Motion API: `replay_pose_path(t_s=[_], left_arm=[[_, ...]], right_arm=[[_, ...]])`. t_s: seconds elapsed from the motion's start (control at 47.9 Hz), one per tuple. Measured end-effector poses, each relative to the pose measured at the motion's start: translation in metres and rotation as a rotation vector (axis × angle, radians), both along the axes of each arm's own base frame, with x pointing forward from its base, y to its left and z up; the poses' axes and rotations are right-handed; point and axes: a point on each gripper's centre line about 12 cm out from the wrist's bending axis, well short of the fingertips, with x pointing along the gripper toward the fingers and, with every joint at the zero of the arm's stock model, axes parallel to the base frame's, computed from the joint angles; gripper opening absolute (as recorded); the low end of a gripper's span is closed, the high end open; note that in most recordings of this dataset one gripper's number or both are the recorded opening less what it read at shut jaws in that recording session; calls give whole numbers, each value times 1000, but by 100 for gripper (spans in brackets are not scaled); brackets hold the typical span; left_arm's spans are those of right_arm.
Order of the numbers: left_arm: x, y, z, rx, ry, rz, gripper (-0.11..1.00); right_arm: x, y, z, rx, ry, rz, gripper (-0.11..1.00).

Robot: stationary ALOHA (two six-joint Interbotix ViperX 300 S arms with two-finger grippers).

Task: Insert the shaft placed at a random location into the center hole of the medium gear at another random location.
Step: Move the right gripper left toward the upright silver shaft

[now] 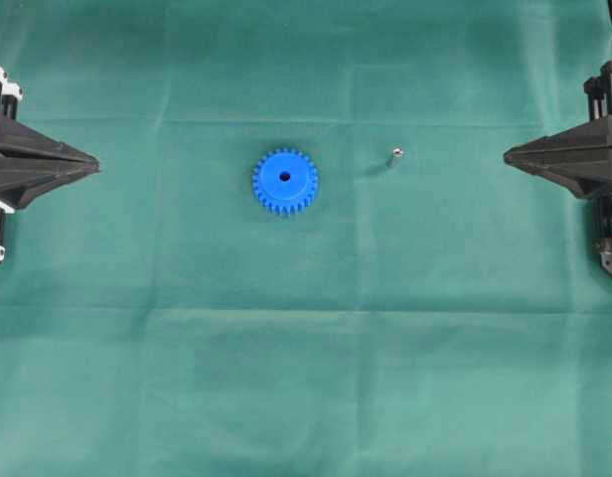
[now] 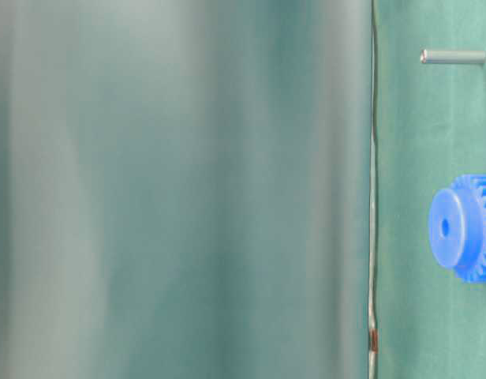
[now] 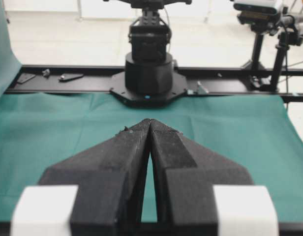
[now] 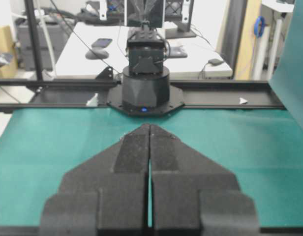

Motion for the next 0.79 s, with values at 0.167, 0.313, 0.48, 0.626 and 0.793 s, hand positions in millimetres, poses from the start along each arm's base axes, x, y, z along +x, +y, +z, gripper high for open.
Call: replay_pose_path(t_s=[0.167, 0.313, 0.48, 0.626, 0.793], left_arm=[[0, -1, 3, 7, -6, -6, 0], [0, -1, 2, 9, 0, -6, 0], [1, -1, 2, 9, 5, -6, 0], [0, -1, 1, 9, 8, -6, 0], [1, -1, 0, 9, 14, -6, 0]], right_arm=[[1, -6, -4, 1, 41, -31, 1], [8, -14, -13, 6, 106, -66, 1], [18, -23, -28, 10, 175, -104, 1], [29, -33, -49, 31, 266, -146, 24], [46, -47, -82, 52, 372, -190, 74]])
